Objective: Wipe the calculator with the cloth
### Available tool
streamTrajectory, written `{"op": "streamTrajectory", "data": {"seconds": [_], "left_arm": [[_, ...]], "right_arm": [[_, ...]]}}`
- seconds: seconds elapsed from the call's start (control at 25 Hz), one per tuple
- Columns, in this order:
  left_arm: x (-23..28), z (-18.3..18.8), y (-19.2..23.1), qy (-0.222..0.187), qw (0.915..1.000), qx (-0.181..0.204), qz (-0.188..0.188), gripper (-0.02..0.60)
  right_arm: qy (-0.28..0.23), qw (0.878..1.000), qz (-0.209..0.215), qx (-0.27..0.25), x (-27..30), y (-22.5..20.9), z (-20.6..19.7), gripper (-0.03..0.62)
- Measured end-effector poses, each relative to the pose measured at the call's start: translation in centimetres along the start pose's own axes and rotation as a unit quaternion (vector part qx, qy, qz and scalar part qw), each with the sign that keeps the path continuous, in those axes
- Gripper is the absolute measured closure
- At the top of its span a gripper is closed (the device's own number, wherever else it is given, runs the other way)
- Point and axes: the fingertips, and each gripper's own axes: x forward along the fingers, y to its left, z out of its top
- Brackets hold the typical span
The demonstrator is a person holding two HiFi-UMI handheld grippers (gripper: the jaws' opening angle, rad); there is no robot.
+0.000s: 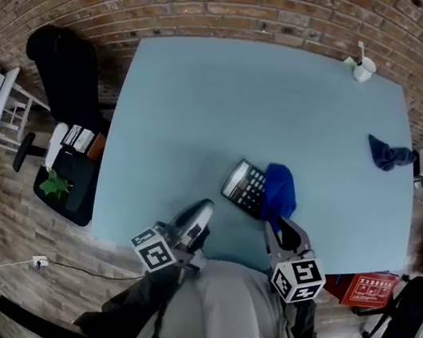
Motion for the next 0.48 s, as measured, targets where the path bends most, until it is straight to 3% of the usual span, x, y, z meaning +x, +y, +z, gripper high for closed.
{"op": "streamTrajectory", "data": {"seconds": [0.12,0.24,0.36,0.44,0.48], "left_arm": [[0.04,0.29,0.08,0.002,1.0000,-0.001,-0.002,0.584],[-0.05,0.55,0.54,0.001,1.0000,-0.001,0.004,0.584],[0.07,0.55,0.65,0.003,1.0000,0.001,0.006,0.584],[0.30,0.25,0.39,0.017,0.9996,0.021,0.006,0.584],[0.50,-0.14,0.20,0.034,0.9982,0.049,0.006,0.584]], "right_arm": [[0.000,1.000,0.003,-0.003,0.13,0.44,-0.12,0.517],[-0.005,1.000,-0.002,0.005,-0.13,0.13,-0.11,0.591],[-0.011,1.000,-0.005,0.013,-0.25,-0.29,0.10,0.591],[-0.011,1.000,-0.002,0.012,-0.12,-0.16,0.15,0.591],[-0.010,1.000,0.001,0.011,-0.01,0.03,0.09,0.591]]}}
